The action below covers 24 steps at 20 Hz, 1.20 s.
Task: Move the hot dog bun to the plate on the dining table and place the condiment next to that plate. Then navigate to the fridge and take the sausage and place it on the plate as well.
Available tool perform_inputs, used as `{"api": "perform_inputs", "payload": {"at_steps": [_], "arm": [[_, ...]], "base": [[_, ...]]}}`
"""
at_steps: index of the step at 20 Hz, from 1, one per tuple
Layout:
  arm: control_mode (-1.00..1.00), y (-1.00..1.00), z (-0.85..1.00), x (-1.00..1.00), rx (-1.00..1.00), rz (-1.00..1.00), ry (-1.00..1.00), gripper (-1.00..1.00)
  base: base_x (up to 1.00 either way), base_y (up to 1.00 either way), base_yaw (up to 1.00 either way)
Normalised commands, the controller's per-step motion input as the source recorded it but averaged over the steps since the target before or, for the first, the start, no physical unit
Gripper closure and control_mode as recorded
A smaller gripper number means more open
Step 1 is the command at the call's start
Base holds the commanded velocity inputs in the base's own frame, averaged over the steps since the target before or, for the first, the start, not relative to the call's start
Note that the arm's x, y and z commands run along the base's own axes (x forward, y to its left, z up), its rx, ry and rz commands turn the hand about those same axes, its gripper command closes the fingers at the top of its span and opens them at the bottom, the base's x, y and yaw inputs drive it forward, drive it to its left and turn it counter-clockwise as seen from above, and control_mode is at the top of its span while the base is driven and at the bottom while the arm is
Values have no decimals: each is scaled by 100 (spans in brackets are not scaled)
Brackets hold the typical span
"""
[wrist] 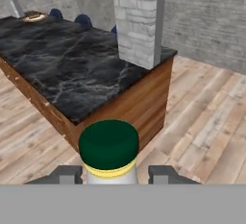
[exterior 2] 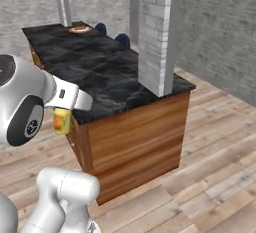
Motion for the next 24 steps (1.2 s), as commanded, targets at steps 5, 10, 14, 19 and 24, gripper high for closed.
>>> {"api": "perform_inputs", "payload": {"at_steps": [5,10,14,19,24], "arm": [[100,0,0,0,0,0,0,100],[100,0,0,0,0,0,0,100],[100,0,0,0,0,0,0,100],[100,0,0,0,0,0,0,100],[100,0,0,0,0,0,0,100]], "base": [[100,-81,-19],[100,-100,-2],[100,-98,4],[100,-93,14],[100,-82,23]]}}
